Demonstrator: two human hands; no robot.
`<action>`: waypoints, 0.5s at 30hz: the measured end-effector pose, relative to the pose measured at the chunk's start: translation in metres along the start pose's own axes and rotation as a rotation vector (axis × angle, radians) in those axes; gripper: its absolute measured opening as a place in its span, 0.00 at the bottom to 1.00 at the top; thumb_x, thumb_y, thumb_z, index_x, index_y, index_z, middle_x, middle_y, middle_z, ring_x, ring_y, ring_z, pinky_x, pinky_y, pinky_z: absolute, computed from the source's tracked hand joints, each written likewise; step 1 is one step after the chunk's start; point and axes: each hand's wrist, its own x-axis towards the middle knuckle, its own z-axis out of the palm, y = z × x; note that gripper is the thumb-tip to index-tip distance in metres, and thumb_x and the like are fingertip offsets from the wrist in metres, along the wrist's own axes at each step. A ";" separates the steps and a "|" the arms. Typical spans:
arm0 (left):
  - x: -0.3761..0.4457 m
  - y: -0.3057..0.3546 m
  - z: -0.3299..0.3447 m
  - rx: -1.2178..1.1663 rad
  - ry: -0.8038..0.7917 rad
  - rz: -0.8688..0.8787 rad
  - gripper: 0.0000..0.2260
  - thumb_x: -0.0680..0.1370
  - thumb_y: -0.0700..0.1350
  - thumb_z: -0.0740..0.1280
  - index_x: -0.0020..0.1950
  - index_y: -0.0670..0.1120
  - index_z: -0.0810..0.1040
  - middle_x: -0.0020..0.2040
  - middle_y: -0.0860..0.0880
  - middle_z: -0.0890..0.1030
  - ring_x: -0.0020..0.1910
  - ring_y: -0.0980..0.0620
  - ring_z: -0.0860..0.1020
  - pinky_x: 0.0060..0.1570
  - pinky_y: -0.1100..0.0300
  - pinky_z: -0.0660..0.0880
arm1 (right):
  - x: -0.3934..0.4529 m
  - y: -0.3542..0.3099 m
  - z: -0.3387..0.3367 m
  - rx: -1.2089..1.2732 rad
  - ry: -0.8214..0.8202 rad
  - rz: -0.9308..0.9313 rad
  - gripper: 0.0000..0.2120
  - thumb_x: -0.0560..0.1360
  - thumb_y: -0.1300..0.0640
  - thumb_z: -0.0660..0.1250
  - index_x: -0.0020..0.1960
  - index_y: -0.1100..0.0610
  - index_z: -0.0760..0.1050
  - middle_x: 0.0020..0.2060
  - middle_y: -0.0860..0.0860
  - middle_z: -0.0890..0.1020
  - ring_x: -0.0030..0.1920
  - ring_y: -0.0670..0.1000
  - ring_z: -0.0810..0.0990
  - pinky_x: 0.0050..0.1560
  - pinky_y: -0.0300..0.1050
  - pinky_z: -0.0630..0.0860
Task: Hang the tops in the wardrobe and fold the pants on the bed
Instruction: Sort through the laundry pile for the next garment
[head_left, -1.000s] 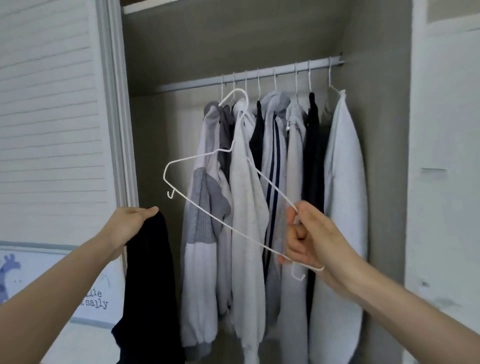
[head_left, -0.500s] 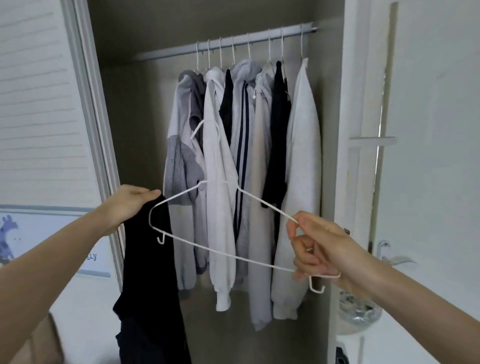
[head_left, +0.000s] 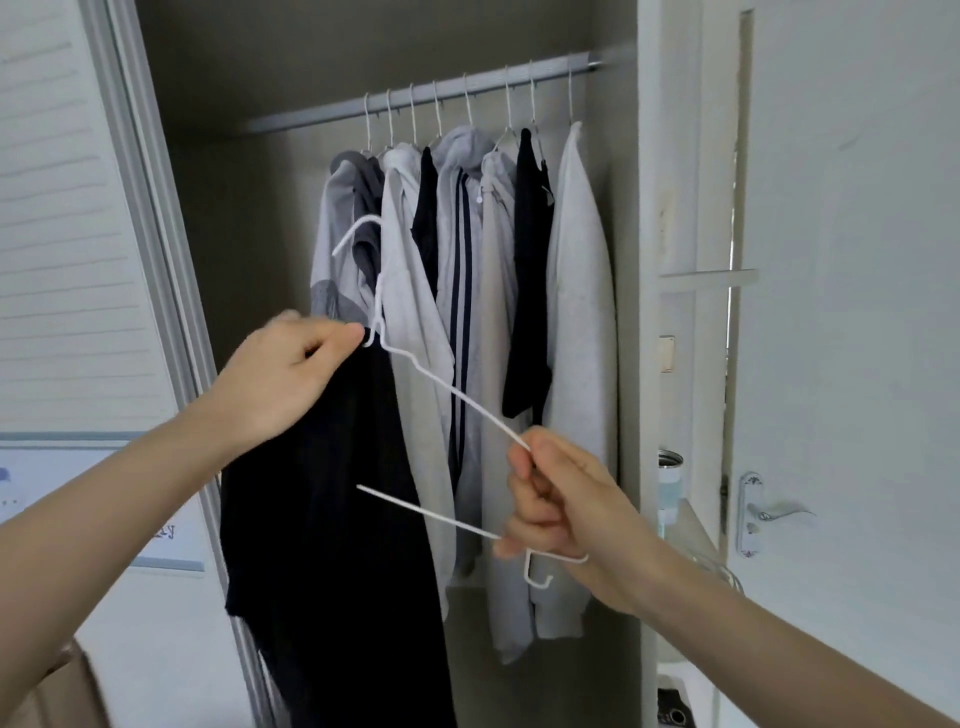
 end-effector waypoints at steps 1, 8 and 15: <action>0.001 0.001 -0.005 0.156 0.036 0.096 0.22 0.82 0.60 0.55 0.46 0.45 0.80 0.41 0.46 0.74 0.47 0.48 0.71 0.52 0.50 0.68 | 0.000 -0.004 0.001 0.041 -0.010 -0.018 0.14 0.81 0.48 0.54 0.42 0.56 0.66 0.28 0.51 0.57 0.24 0.48 0.55 0.44 0.53 0.67; -0.001 0.014 -0.014 -0.190 0.073 0.087 0.12 0.81 0.52 0.59 0.40 0.51 0.73 0.35 0.56 0.75 0.36 0.63 0.71 0.39 0.74 0.66 | 0.005 -0.009 0.003 0.470 -0.320 0.116 0.22 0.80 0.40 0.55 0.50 0.59 0.73 0.51 0.56 0.75 0.52 0.56 0.73 0.49 0.53 0.68; -0.003 0.021 -0.004 -0.607 0.129 0.013 0.09 0.80 0.49 0.65 0.43 0.50 0.82 0.40 0.56 0.81 0.41 0.60 0.77 0.42 0.73 0.72 | 0.020 0.021 0.006 0.240 -0.284 0.335 0.23 0.82 0.52 0.51 0.74 0.58 0.65 0.72 0.56 0.69 0.74 0.55 0.64 0.72 0.57 0.59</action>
